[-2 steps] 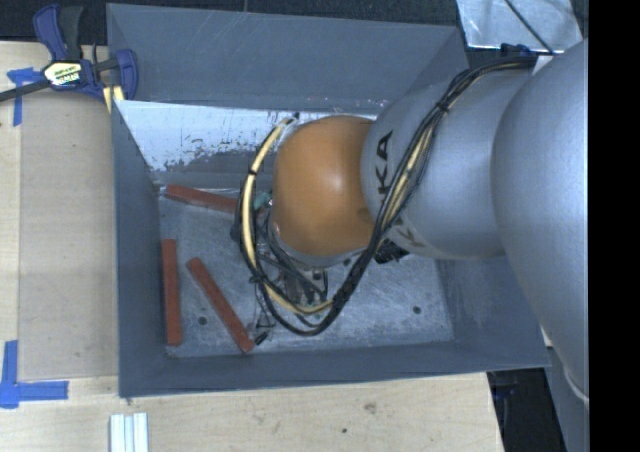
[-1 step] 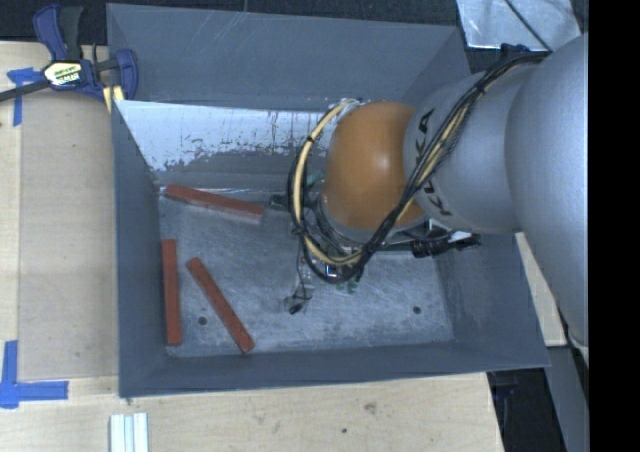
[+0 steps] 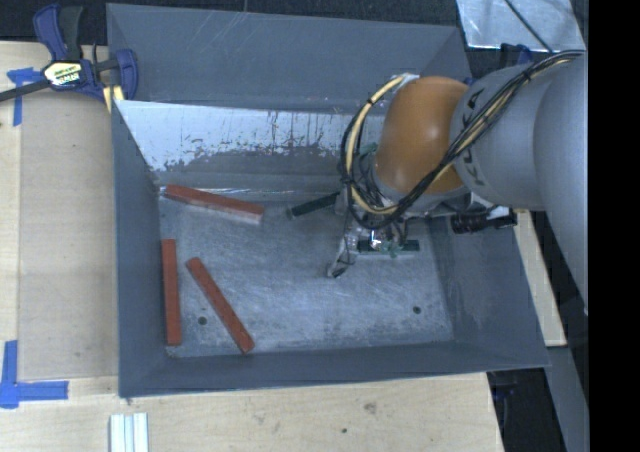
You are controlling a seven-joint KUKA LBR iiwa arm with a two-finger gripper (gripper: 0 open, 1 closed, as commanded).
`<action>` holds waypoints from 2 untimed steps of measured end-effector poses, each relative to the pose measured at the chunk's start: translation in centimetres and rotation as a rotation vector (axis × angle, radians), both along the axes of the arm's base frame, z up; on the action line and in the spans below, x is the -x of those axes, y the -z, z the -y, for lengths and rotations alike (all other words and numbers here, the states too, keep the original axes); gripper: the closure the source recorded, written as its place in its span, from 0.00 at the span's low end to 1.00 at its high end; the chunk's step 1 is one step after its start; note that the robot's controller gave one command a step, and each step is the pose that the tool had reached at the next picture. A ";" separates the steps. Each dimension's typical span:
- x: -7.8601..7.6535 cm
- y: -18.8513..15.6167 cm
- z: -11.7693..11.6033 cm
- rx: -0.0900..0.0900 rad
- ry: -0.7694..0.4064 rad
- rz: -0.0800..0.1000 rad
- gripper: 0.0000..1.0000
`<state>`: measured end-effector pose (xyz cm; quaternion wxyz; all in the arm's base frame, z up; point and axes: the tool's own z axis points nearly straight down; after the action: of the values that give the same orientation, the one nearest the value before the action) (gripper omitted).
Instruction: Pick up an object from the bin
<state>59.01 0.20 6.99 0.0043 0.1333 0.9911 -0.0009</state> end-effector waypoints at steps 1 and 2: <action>-3.2 -0.4 0.1 -0.004 -0.012 -0.005 0.00; -3.4 -0.7 0.1 -0.002 -0.011 0.007 1.00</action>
Offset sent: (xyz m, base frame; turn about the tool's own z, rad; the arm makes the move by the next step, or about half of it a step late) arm 0.0302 -0.0008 0.0032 -0.0118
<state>62.45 0.07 7.74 0.0076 0.1280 0.9917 0.0008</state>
